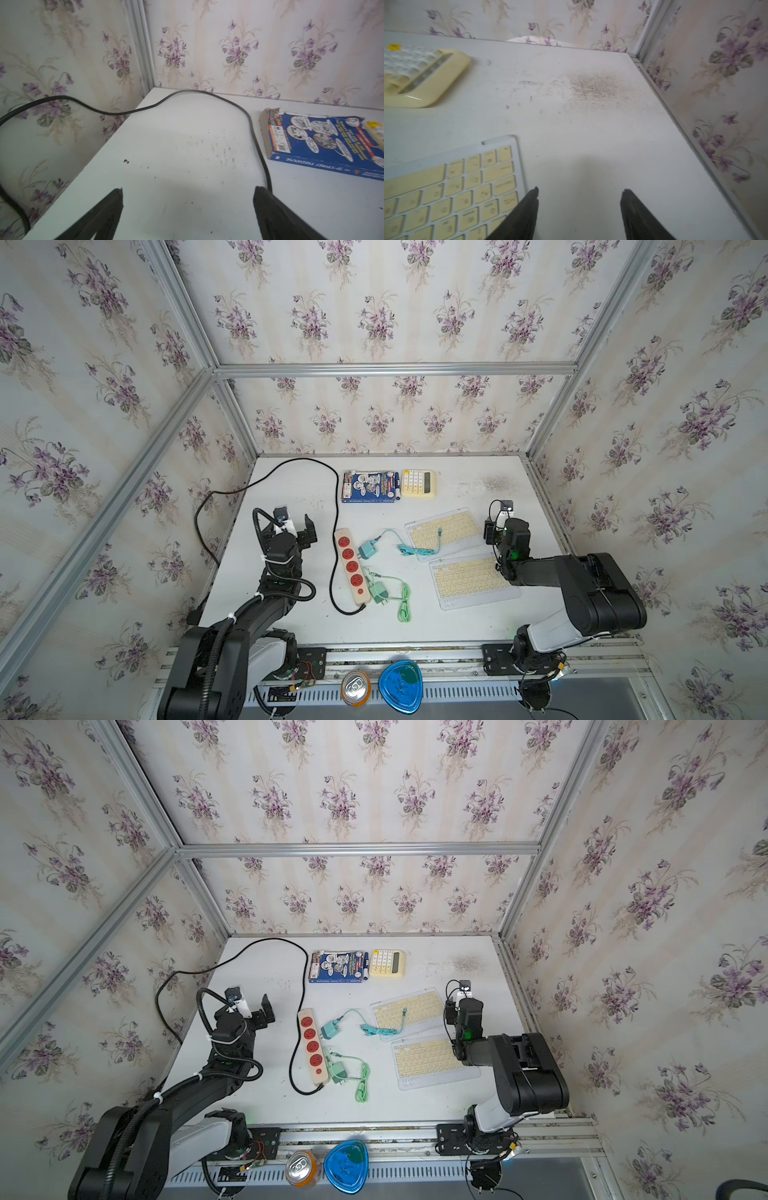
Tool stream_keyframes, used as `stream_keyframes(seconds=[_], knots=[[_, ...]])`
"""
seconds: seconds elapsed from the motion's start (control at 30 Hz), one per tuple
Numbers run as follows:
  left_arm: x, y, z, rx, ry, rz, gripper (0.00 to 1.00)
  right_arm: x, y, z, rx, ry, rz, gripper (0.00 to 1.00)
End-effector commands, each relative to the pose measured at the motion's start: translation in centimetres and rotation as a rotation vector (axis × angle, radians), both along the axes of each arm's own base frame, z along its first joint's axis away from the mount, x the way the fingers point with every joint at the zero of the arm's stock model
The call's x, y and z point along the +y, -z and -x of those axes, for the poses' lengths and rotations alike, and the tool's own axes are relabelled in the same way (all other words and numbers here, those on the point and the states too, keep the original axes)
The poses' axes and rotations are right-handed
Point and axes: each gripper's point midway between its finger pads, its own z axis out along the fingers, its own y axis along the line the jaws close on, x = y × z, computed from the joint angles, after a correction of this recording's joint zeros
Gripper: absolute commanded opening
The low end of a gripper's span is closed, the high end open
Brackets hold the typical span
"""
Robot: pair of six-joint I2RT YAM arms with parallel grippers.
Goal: Unplug the wireless keyboard
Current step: Reset both arms
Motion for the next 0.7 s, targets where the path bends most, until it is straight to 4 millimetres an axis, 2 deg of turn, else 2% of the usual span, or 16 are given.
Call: stream_keyframes(seconds=[0.0,0.1,0.2,0.4,0.67], knots=[[-1.1,-0.7,-1.1,-0.010,0.070,-0.024,1.00,1.6,-1.2,-0.7,-0.049,-0.086,-0.045,1.00],[-0.5,1.0,-1.3,-0.062,0.078,0.012,1.00,1.8,-1.7,-0.5,-0.070,-0.099,-0.045,1.00],[-1.1,1.5,-1.1,-0.044,0.121,0.011,1.00,2.2,-1.8,-0.7,-0.073,-0.122,-0.042,1.00],[-2.0,1.7,-2.2,0.002,0.179,0.003,1.00,2.7,-1.7,-0.8,-0.073,-0.153,-0.039,1.00],[-2.0,1.6,-2.2,-0.003,0.180,0.003,1.00,2.7,-1.7,-0.7,-0.074,-0.148,-0.031,1.00]])
